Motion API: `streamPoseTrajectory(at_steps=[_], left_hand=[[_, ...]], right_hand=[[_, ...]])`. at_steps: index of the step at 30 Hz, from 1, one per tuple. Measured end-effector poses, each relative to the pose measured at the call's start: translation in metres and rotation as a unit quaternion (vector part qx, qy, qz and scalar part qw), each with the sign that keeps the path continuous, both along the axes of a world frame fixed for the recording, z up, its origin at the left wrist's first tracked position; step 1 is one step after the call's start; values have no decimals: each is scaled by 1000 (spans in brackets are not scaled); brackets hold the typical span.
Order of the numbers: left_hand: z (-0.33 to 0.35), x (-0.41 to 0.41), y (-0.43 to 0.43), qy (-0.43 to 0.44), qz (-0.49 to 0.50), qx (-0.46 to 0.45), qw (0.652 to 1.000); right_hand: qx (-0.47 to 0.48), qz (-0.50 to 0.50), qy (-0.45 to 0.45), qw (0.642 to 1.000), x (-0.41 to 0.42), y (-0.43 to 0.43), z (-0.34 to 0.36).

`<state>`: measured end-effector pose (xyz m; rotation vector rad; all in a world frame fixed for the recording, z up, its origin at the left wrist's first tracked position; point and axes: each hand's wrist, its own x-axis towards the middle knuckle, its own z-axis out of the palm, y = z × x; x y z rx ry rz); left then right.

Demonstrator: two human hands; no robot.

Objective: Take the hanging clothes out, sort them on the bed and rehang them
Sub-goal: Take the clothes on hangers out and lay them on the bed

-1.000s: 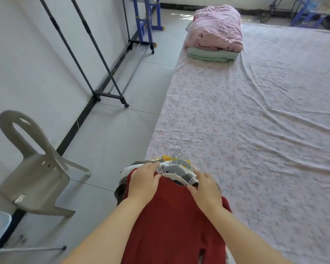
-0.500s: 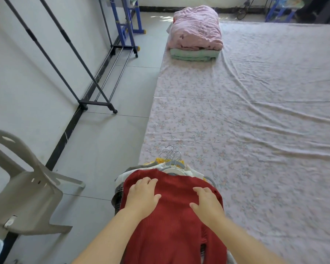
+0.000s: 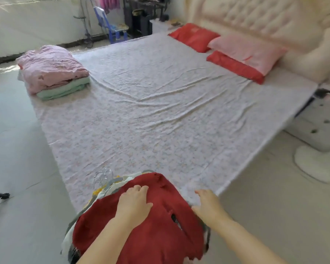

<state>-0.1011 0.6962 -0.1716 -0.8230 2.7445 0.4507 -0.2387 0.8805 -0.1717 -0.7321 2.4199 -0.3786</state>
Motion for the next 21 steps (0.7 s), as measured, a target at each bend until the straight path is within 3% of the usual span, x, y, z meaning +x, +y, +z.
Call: streamPoseTrajectory(at_steps=[5, 9, 15, 21], left_hand=[[15, -37, 73, 3, -169, -14, 985], [26, -64, 168, 6, -313, 3, 950], [46, -69, 349, 37, -497, 27, 867], [63, -8, 557, 48, -651, 32, 757]], right_hand=[[15, -180, 37, 983, 37, 120, 17], [31, -316, 50, 947, 83, 221, 26], [26, -512, 52, 857, 174, 376, 41], [19, -661, 68, 747, 301, 533, 56]])
